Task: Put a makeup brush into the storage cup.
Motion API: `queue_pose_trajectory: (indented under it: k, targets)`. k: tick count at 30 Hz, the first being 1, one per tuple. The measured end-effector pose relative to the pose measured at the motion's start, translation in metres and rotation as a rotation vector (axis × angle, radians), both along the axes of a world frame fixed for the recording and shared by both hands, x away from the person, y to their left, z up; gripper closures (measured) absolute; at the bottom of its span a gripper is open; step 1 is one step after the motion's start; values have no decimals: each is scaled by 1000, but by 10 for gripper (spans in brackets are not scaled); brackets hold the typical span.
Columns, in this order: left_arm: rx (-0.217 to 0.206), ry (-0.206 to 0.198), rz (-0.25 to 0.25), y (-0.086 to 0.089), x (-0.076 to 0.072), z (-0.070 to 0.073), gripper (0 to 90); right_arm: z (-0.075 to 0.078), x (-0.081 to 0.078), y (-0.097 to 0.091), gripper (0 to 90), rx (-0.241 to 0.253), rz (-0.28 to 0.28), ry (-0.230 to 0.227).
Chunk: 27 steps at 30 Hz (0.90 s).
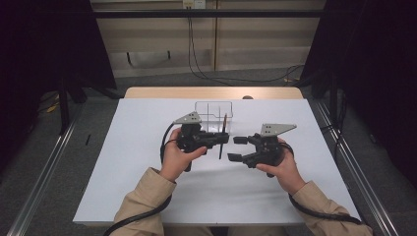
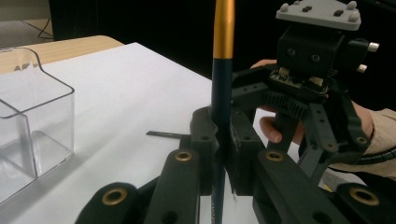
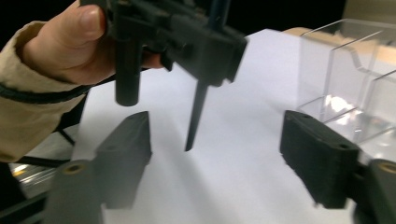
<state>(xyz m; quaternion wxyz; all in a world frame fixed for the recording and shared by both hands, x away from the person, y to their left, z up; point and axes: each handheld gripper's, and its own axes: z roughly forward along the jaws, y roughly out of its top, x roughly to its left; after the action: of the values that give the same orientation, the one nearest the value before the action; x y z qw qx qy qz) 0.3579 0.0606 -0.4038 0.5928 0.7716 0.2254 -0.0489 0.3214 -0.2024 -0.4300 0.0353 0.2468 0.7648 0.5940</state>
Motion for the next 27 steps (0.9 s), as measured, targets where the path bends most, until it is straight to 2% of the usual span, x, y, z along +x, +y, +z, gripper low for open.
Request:
queue_pose_trajectory:
  k: [2, 5, 7, 14, 17, 19, 21, 23, 27]
  targets:
    - [-2, -4, -1, 1, 0, 0, 833, 2, 0, -2, 174, -3, -16, -5]
    - [9, -10, 1, 1, 0, -1, 833, 4, 2, -7, 147, 1, -49, -10]
    - [11, -11, 7, 0, 0, -2, 832, 6, 4, -9, 123, 13, -61, 5]
    - [13, -21, 7, -2, -1, -5, 832, 16, 10, -13, 115, 31, -91, 0]
    - [19, -28, 14, -3, 0, -6, 831, 20, 12, -11, 124, 45, -90, 26]
    - [20, -28, 11, -4, 0, -6, 832, 22, 14, -10, 152, 46, -91, 26]
    - [22, -35, 7, -5, -1, -7, 832, 25, 14, -9, 226, 61, -96, 6]
    - [27, -39, 8, -6, -1, -7, 832, 27, 16, -8, 234, 70, -93, 10]
    - [31, -42, 5, -7, -2, -8, 832, 29, 19, -5, 330, 72, -92, 5]
